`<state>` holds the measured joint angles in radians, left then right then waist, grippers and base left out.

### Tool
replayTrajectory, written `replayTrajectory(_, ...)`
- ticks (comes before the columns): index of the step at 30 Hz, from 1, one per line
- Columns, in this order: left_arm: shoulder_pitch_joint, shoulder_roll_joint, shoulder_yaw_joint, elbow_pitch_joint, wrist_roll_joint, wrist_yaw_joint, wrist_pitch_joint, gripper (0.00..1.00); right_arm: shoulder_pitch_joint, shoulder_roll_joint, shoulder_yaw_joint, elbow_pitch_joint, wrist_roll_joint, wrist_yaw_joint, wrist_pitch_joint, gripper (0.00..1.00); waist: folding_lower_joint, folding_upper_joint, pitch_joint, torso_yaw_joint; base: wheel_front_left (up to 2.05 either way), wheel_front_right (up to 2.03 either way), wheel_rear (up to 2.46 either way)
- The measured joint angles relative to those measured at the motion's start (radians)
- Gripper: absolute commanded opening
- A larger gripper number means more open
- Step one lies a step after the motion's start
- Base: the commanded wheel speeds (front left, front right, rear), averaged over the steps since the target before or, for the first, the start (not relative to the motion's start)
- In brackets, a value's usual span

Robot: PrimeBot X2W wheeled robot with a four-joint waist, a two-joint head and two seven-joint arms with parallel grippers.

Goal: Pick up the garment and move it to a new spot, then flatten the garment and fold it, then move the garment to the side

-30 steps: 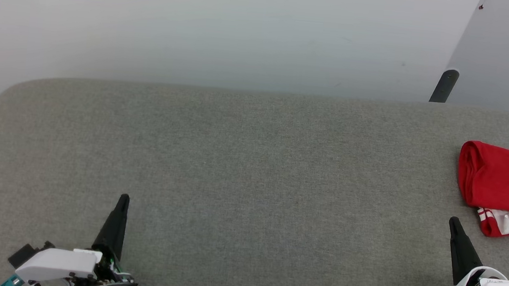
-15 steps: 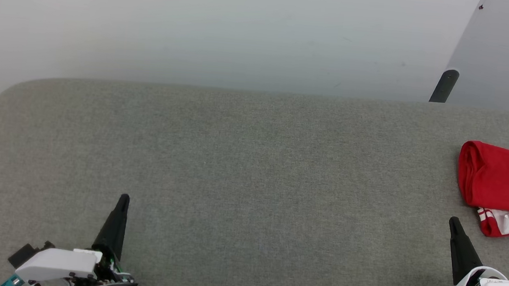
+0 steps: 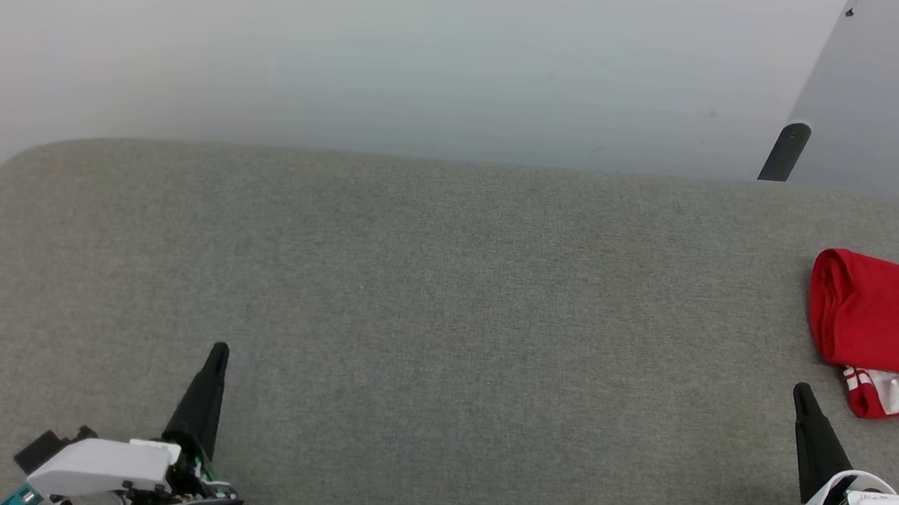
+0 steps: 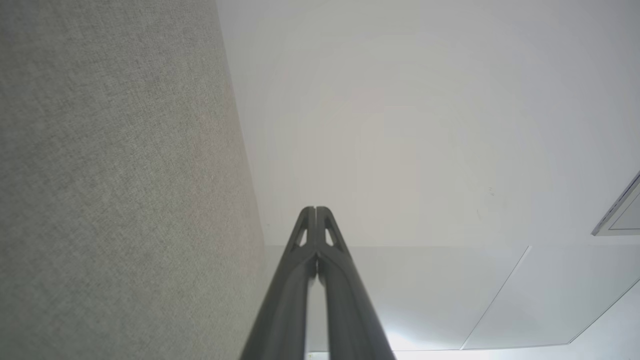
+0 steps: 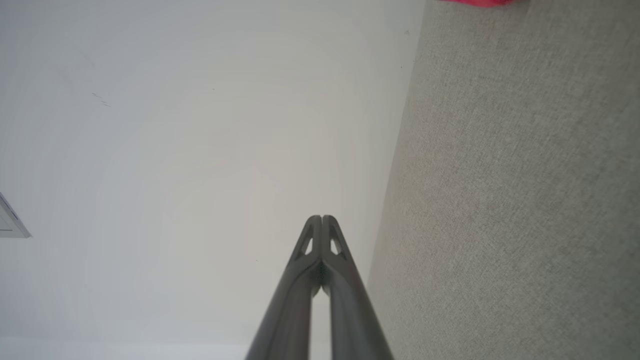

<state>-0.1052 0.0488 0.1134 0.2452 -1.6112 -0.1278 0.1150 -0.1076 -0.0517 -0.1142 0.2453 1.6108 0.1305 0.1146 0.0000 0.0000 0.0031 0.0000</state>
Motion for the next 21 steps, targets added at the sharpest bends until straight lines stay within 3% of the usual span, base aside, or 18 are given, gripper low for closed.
replayTrajectory(21, 0.0, 0.0, 0.0, 0.0, 0.0, 0.0, 0.0, 0.0, 0.0, 0.0, 0.0, 0.0, 0.0, 0.0, 0.0, 0.0, 0.0, 0.0, 0.0, 0.0, 0.0, 0.0, 0.0)
